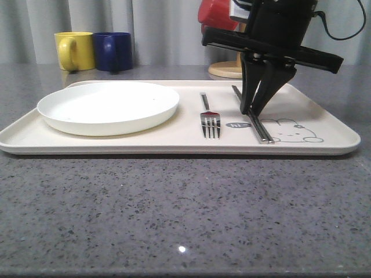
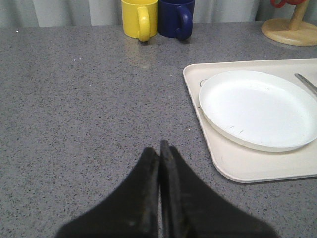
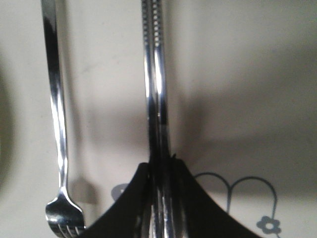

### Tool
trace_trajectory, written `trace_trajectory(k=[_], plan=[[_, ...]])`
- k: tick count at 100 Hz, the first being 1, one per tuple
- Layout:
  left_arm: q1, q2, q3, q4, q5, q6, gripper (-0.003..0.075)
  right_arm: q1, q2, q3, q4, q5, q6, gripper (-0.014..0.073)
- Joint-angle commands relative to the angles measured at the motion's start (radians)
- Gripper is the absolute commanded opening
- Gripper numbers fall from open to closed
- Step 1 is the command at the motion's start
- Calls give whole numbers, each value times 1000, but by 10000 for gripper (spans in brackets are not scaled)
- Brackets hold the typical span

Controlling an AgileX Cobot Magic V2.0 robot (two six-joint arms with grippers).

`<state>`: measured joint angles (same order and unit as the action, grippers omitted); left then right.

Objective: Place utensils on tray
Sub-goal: 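Lower the chopsticks onto the tray beside the fork, then release the chopsticks and raise the right gripper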

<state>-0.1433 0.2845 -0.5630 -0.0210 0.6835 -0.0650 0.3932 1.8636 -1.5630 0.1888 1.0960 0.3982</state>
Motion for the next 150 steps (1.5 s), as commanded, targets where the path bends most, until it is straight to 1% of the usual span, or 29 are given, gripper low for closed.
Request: trace_trajectory(k=[1,6,7,13,14,16,20,27,43,50,57,70,83,88,93,99,107,125,145,150], plan=[[-9,12,-26,-8,-71,-8,-19,-3,-51,-23,9,-25,1,25],[-9,12,-26,-8,-71,-8,-19,-3,-51,-23,9,-26,1,107],[-9,12,-26,-8,-71,-8,-19,-3,-51,-23,9,-26,1,107],[-9,12,-26,-8,-71,-8,-19,-3,-51,-23,9,-30,2,214],[-9,12,-26,-8,-71,-8,-19,-3,-51,-23,9,-31,2,214],[-9,12,-26,-8,-71,-8,-19,-3,-51,-23,9,-33,2,251],[-9,12,-26,-8,-71,-8,-19,-3,-51,-23,9,-40,2,295],[-9,12,-26,-8,-71,-8,-19,-3,-51,-23,9,-49,2,323],[-9,12,-26,-8,-71,-8,-19,-3,-68,-23,3,-52,2,321],[-9,12,-26,-8,-71,-8,-19,-3,-92,-24,-32,-50,2,321],[-9,12,-26,-8,-71,-8,-19,-3,-123,-24,-114,-42,1,321],[-9,12,-26,-8,-71,-8,-19,-3,-174,-24,-353,14,1,321],[-9,12,-26,-8,-71,-8,-19,-3,-190,-24,-606,141,1,321],[-9,12,-26,-8,-71,-8,-19,-4,-190,-24,-678,199,-5,321],[-9,12,-26,-8,-71,-8,-19,-13,-187,-24,-718,241,-40,321],[-9,12,-26,-8,-71,-8,-19,-40,-189,-24,-715,246,-82,321],[-9,12,-26,-8,-71,-8,-19,-92,-189,-24,-672,245,-125,321],[-9,12,-26,-8,-71,-8,-19,-261,-189,-24,-520,203,-208,321],[-9,12,-26,-8,-71,-8,-19,-432,-187,-24,-426,184,-350,321],[-9,12,-26,-8,-71,-8,-19,-473,-181,-24,-407,178,-362,321]])
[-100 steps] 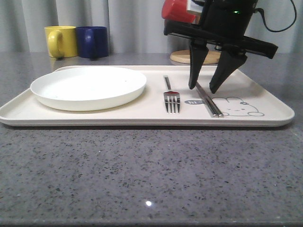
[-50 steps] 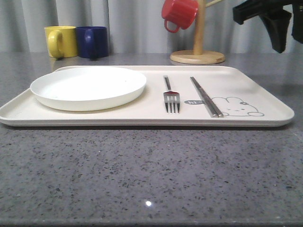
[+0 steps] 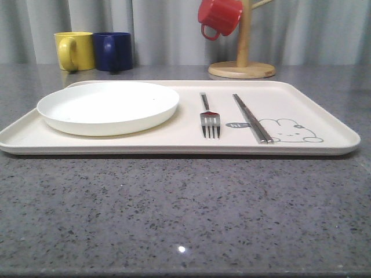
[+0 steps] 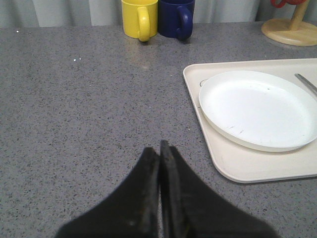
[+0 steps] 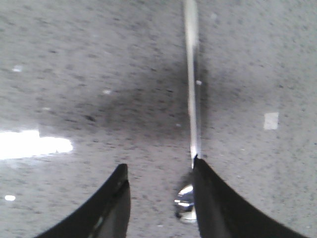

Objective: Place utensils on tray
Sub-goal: 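Release the chopsticks and raise the right gripper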

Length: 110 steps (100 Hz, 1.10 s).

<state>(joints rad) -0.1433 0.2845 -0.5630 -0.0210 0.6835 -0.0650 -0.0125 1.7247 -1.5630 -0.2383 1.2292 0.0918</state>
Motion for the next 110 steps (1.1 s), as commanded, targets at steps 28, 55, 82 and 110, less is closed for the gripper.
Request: trace_trajectory(k=[28,55,82,110], plan=[[-9,12,-26,-8,-71,-8,-19,-248,10,-24,272,32,-227,321],[-9,12,-26,-8,-71,-8,-19,-260,48,-23,289,0,-262,321],[-9,12,-26,-8,-71,-8,-19,-259,110,-23,321,3,-287,321],[-9,12,-26,-8,-71,-8,-19,-259,119,-23,321,4,-287,71]])
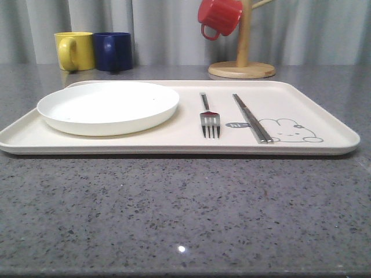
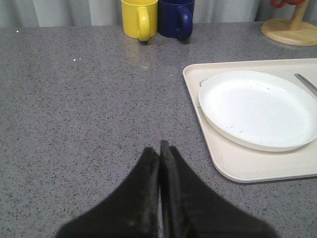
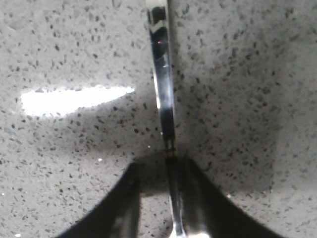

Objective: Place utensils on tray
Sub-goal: 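Release the chopsticks and raise the right gripper, then grasp the silver spoon with the right gripper and carry it, then lower the spoon onto the tray beside the chopsticks and release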

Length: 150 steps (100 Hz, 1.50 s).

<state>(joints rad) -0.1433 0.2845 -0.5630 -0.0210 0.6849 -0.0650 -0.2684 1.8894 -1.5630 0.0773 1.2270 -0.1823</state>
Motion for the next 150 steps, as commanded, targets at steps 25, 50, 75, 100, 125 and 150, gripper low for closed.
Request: trace_trajectory(k=[25,50,75,100,125,150], plan=[[-9,12,-26,-8,-72,-8,-19,-3,-76,-23,7,5,-13,-67],[-9,12,-26,-8,-72,-8,-19,61,-181,-23,50,8,-13,-67],[-9,12,-26,-8,-72,-8,-19,258,-226,-24,191,30,13,-63],[-9,12,-26,-8,-72,-8,-19,469,-199,-24,184,-87,275,-59],[-9,12,-26,-8,-72,-8,-19,504,-110,-24,177,-120,389,-59],[-9,12,-26,-8,-72,-8,-19,504,-94,-24,120,-144,437,-59]])
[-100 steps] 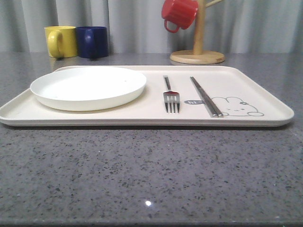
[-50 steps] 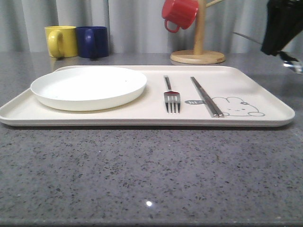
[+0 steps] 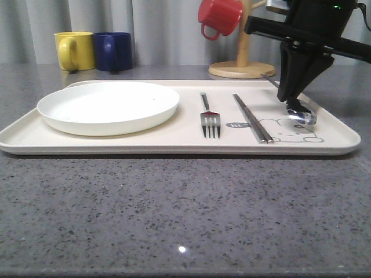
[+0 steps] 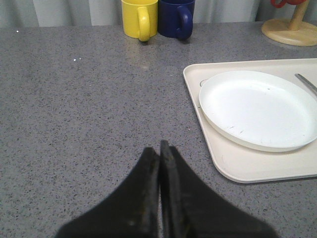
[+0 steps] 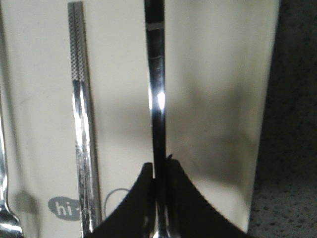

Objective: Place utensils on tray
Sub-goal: 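Lower the spoon onto the tray beside the chopsticks and release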

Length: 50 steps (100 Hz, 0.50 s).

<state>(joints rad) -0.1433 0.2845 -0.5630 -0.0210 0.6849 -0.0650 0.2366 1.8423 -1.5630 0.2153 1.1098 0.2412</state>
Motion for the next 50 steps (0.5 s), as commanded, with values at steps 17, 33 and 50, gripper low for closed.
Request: trace_trajectory(k=[17,33,50], plan=[[-9,12,-26,-8,-72,-8,-19,-1,-46,-24,-23,-22,14,-59],[-9,12,-26,-8,-72,-8,-19,-1,-22,-24,-23,-12,14,-59],[-9,12,-26,-8,-72,-8,-19,-1,-18,-24,-23,-12,13,7]])
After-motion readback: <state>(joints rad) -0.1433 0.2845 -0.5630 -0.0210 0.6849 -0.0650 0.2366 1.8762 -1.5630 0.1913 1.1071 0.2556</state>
